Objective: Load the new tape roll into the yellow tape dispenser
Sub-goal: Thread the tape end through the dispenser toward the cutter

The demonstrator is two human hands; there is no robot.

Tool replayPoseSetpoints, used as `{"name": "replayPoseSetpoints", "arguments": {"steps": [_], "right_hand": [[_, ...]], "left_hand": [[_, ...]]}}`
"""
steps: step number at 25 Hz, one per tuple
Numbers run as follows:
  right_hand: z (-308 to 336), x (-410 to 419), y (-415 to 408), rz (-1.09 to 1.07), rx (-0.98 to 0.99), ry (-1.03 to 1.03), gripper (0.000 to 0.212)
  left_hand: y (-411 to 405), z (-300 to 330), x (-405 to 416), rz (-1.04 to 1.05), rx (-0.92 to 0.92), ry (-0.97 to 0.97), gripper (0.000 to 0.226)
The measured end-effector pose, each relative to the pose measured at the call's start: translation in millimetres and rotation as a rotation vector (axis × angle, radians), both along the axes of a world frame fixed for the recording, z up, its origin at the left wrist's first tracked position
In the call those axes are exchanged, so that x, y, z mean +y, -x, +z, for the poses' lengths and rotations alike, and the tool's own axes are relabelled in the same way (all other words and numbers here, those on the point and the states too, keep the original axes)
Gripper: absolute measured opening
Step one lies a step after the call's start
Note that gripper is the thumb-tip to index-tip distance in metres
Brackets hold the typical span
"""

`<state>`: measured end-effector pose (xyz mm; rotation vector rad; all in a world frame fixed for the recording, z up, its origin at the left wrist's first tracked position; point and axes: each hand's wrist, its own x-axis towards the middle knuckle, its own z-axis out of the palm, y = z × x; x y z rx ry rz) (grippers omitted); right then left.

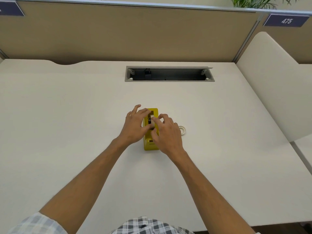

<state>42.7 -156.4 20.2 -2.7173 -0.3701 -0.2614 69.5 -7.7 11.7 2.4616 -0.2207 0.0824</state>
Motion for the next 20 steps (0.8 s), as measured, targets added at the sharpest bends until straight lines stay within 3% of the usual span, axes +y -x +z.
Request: {"name": "replayPoseSetpoints", "arguments": {"steps": [3,9,14,20], "right_hand": [[0.3,-0.3,-0.3,-0.004,-0.003,0.007,0.038],[0.4,-0.8,0.2,-0.003,0.013,0.001,0.042],[0.9,-2.1,-0.3,0.006,0.002,0.010,0.039],[0.7,-2.3,-1.5,-0.001,-0.002,-0.007,0.043]], "left_hand": [[-0.7,-2.7,0.6,-0.040,-0.005,-0.014,0.043],[7.2,-1.0,-2.8,0.051,-0.064,0.157,0.038],[4.2,-0.9,-5.7,0.035,0.109,0.089,0.051],[4.2,1.7,-5.6,0.039,0.041,0.123,0.037]]}}
